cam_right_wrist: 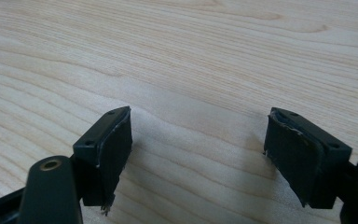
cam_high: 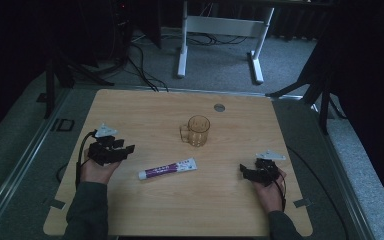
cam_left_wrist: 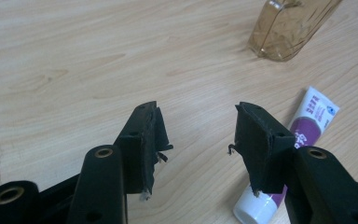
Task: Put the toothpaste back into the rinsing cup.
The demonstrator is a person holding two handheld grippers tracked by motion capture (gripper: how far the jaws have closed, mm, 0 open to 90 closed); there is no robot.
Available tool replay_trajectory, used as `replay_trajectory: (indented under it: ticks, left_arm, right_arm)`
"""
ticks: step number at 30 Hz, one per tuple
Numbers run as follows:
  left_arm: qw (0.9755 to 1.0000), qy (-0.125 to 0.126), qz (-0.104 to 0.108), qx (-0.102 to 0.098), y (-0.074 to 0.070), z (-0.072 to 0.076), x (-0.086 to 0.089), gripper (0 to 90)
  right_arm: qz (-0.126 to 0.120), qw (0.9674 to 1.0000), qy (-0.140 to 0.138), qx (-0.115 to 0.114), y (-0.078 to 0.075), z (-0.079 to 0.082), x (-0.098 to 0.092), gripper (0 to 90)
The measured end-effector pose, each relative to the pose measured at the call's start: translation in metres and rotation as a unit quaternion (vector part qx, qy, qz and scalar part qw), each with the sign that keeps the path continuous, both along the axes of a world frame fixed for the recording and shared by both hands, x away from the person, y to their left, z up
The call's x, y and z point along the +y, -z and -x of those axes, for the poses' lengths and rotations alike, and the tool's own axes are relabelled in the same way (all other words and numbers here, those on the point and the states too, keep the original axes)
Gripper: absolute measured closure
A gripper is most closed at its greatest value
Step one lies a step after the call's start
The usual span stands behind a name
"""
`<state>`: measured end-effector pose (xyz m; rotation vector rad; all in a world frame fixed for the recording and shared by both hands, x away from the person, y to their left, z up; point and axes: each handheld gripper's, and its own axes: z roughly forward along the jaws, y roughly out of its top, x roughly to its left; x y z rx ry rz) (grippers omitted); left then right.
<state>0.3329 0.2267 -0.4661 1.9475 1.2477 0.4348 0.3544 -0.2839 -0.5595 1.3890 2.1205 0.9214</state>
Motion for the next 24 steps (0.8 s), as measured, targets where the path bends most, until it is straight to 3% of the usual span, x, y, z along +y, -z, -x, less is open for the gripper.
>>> replay_trajectory:
  ticks: [6, 11, 24]
  left_arm:
    - [0.9999, 0.011, -0.008, -0.010, -0.010, 0.001, -0.001, 50.2]
    - [0.9997, 0.012, -0.001, -0.023, -0.017, 0.001, 0.001, 50.4]
    - [0.9986, 0.038, -0.021, -0.030, -0.024, -0.001, -0.012, 52.1]
  right_arm:
    - [0.000, 1.0000, 0.002, 0.000, 0.000, 0.000, 0.000, 23.2]
    - [0.000, 1.0000, 0.006, 0.000, 0.000, -0.001, 0.001, 23.1]
    - [0.001, 0.9999, 0.012, -0.001, 0.000, -0.001, 0.001, 23.2]
